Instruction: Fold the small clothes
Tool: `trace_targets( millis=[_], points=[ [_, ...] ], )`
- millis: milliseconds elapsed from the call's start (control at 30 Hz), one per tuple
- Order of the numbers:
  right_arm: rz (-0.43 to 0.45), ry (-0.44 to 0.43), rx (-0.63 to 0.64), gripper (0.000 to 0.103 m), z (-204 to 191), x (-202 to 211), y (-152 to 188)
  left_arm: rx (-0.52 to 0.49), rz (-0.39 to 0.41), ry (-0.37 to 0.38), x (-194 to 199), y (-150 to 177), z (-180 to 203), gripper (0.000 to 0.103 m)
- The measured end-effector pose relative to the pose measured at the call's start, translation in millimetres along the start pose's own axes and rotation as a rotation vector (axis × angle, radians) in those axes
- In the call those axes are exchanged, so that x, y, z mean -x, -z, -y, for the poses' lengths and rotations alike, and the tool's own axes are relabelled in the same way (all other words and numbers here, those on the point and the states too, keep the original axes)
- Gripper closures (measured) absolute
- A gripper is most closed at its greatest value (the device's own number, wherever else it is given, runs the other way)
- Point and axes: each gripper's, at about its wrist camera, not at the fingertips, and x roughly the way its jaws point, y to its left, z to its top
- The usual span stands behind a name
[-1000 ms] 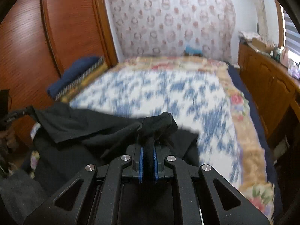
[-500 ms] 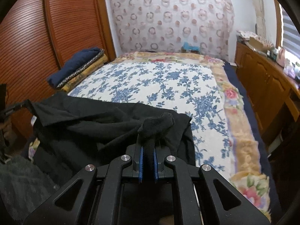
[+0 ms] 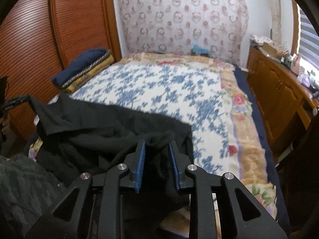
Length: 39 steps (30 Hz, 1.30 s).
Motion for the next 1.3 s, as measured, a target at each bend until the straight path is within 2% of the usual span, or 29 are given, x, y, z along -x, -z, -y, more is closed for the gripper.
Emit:
trace_targets(
  millis=[33, 100, 167, 200, 367, 533, 700, 1000, 1300],
  points=[
    [0.009, 0.003, -0.002, 0.08, 1, 1, -3, 0.001, 0.009, 0.002, 2, -3, 0, 0.065],
    [0.02, 0.011, -0.005, 0.079, 3, 2, -9, 0.004, 0.025, 0.008, 8, -7, -1, 0.059],
    [0.03, 0.011, -0.009, 0.078, 4, 2, -13, 0.006, 0.05, 0.007, 14, -12, -2, 0.046],
    [0.032, 0.012, -0.006, 0.076, 3, 0, -16, 0.009, 0.057, 0.007, 15, -13, -2, 0.043],
    [0.037, 0.013, -0.003, 0.066, 3, -13, -26, 0.019, 0.033, 0.0, -4, -20, -4, 0.043],
    [0.029, 0.007, 0.01, 0.062, -1, -30, -32, 0.022, -0.029, 0.013, -45, -24, -4, 0.043],
    [0.016, 0.016, 0.006, 0.052, 3, -48, -37, 0.016, -0.078, 0.011, -83, -29, -6, 0.043],
    [-0.069, 0.059, -0.059, 0.051, 28, -92, -28, 0.048, -0.153, 0.045, -131, -36, -8, 0.043],
    [-0.123, 0.063, -0.108, 0.051, 43, -119, -18, 0.054, -0.231, 0.02, -153, -14, -6, 0.043]
  ],
)
